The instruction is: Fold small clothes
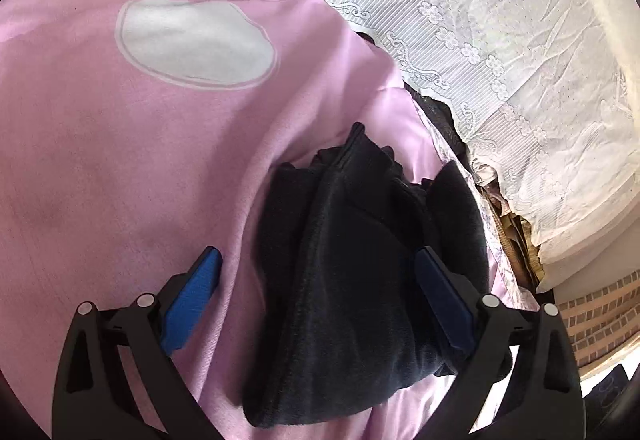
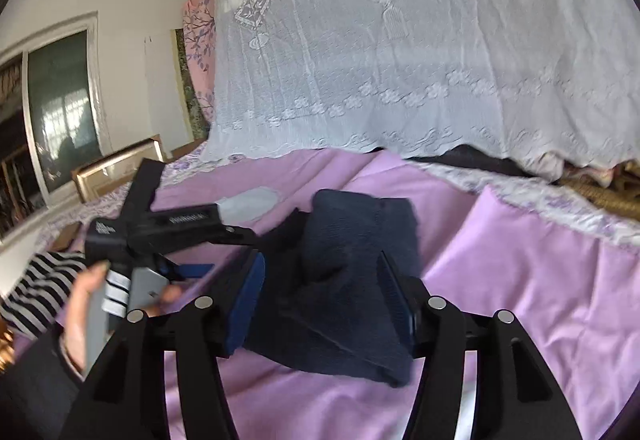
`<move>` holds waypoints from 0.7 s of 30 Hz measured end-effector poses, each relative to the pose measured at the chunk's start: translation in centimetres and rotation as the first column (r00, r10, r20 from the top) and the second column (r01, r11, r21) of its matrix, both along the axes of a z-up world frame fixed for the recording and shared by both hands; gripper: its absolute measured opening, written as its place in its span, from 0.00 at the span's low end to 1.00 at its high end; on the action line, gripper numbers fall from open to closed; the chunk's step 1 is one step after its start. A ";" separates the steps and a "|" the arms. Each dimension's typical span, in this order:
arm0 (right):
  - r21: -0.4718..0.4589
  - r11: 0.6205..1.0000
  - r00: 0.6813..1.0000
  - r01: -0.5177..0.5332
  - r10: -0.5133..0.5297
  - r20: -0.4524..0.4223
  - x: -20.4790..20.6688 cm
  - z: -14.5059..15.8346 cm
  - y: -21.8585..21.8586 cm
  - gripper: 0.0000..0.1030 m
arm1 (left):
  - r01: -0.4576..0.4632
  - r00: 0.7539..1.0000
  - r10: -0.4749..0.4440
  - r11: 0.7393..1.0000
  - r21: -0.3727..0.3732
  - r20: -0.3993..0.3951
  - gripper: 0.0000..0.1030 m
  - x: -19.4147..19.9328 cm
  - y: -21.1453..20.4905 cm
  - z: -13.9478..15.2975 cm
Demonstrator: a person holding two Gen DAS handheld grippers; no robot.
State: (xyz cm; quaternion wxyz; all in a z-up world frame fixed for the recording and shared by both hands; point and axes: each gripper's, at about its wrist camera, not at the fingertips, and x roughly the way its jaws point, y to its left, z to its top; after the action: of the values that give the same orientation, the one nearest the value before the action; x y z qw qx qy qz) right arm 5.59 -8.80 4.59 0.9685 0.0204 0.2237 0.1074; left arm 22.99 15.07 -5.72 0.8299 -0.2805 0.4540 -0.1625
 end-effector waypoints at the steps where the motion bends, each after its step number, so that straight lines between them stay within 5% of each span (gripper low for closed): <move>1: -0.024 1.000 1.000 0.018 -0.018 0.014 -0.8 -0.3 -0.9 0.67 | 0.010 1.000 -0.010 1.000 0.018 0.006 0.92 0.0 -0.6 0.2; 5: -0.044 0.999 0.999 -0.002 0.001 -0.035 -1.1 -2.7 -2.5 0.69 | 0.092 0.996 -0.093 0.991 0.099 0.004 0.92 -0.4 -3.7 0.3; 8: -0.155 0.987 0.999 -0.044 0.039 -0.033 -0.3 -3.8 0.0 0.69 | 0.090 0.996 -0.092 0.983 0.161 0.008 0.93 -0.7 -5.0 0.6; 12: -0.322 0.944 0.998 -0.065 0.064 -0.013 0.9 -5.0 3.6 0.69 | 0.090 0.996 -0.090 0.994 0.070 0.001 0.95 -0.5 -4.5 1.2; 15: -0.342 0.938 0.998 -0.057 0.058 -0.007 2.2 -5.3 4.4 0.66 | 0.093 0.996 -0.093 0.995 0.030 0.002 0.95 -0.3 -4.4 1.6; 19: -0.301 0.953 0.999 -0.039 0.031 -0.029 3.8 -5.7 3.8 0.26 | 0.106 0.994 -0.104 0.993 0.057 -0.033 0.96 0.7 -5.3 1.3; 21: -0.257 0.966 0.999 -0.036 0.028 -0.036 4.0 -5.7 3.0 0.19 | 0.113 0.993 -0.111 0.991 0.066 -0.040 0.96 1.0 -5.8 1.4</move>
State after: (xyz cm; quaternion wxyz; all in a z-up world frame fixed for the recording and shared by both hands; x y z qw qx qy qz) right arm 9.62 -5.82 -1.16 0.9574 -0.1075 0.2514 0.0928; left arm 23.99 9.28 -4.37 0.8203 -0.2290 0.4893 -0.1880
